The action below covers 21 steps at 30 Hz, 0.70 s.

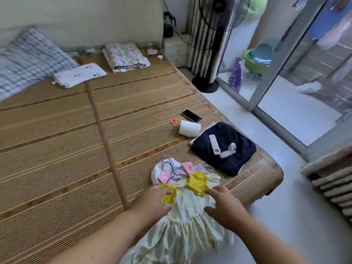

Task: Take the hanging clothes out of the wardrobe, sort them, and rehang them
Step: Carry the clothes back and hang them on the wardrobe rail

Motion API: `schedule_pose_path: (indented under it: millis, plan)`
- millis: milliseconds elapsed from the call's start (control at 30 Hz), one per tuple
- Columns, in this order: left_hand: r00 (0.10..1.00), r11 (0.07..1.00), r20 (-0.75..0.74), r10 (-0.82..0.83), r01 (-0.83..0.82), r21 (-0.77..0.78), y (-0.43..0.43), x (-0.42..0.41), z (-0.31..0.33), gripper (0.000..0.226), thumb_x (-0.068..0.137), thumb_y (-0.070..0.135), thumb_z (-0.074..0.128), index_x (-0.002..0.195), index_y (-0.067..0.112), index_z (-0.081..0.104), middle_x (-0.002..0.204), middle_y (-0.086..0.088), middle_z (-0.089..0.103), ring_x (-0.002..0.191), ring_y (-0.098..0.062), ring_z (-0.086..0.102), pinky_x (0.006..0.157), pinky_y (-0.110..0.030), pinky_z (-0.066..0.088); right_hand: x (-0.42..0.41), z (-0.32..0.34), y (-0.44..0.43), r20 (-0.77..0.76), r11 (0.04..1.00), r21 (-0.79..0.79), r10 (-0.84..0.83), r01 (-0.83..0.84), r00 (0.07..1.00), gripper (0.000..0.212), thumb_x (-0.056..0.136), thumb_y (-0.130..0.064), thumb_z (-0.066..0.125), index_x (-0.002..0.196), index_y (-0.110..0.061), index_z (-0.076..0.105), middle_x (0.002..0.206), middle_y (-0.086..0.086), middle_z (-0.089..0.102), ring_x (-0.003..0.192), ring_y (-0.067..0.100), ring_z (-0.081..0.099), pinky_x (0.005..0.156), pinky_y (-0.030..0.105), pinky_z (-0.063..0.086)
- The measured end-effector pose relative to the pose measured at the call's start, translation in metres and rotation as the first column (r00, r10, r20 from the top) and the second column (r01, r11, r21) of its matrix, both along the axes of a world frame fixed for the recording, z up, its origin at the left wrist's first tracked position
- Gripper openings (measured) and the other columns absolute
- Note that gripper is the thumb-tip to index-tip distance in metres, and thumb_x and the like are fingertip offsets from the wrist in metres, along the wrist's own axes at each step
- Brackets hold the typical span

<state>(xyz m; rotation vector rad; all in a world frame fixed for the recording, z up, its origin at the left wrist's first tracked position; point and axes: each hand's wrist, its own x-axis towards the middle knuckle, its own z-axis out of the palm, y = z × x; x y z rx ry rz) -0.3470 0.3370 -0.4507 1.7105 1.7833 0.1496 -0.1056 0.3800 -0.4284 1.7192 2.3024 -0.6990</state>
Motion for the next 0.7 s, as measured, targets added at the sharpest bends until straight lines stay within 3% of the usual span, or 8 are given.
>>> schedule_pose_path:
  millis: [167,333,567,633,700]
  plan:
    - [0.992,0.99,0.008,0.124,-0.123,-0.07,0.055,-0.002,-0.037,0.052,0.079,0.046,0.062,0.129,0.035,0.053,0.134,0.005,0.052,0.119,-0.016,0.051,0.096,-0.026,0.042,-0.012,-0.047,0.087,0.013,0.994,-0.067,0.083,-0.082,0.996,0.058,0.084,-0.046,0.058,0.138,-0.038,0.038,0.14,-0.008,0.038,0.118,0.016,0.05,0.089,0.033,0.048]
    - [0.974,0.967,-0.03,0.223,-0.225,-0.117,0.085,0.0,-0.074,0.05,0.08,0.044,0.061,0.129,0.035,0.053,0.132,0.007,0.052,0.118,-0.014,0.051,0.09,-0.022,0.04,-0.029,-0.093,0.153,0.021,0.969,-0.147,0.205,-0.199,0.979,0.064,0.083,-0.045,0.059,0.141,-0.037,0.034,0.142,-0.004,0.038,0.122,0.02,0.049,0.093,0.033,0.046]
    - [0.875,0.844,-0.024,0.484,-0.473,-0.254,0.114,0.013,-0.159,0.046,0.082,0.041,0.063,0.127,0.037,0.054,0.13,0.004,0.052,0.116,-0.013,0.053,0.096,-0.022,0.041,-0.059,-0.204,0.22,0.033,0.897,-0.28,0.366,-0.343,0.93,0.072,0.08,-0.034,0.054,0.145,-0.028,0.023,0.143,0.002,0.037,0.124,0.026,0.047,0.098,0.035,0.043]
    - [0.845,0.805,-0.049,0.532,-0.523,-0.28,0.117,0.016,-0.183,0.048,0.081,0.042,0.062,0.128,0.037,0.053,0.132,0.003,0.052,0.119,-0.015,0.053,0.098,-0.024,0.041,-0.067,-0.238,0.234,0.031,0.881,-0.272,0.411,-0.388,0.911,0.073,0.084,-0.033,0.052,0.148,-0.024,0.019,0.153,-0.001,0.025,0.134,0.022,0.036,0.105,0.037,0.037]
    - [0.822,0.774,-0.072,0.564,-0.557,-0.3,0.119,0.02,-0.207,0.05,0.081,0.042,0.062,0.13,0.036,0.051,0.134,0.002,0.051,0.122,-0.015,0.05,0.1,-0.025,0.04,-0.072,-0.27,0.246,0.059,0.861,-0.256,0.467,-0.439,0.882,0.07,0.092,-0.037,0.045,0.151,-0.021,0.009,0.158,-0.007,0.008,0.144,0.015,0.014,0.114,0.042,0.022]
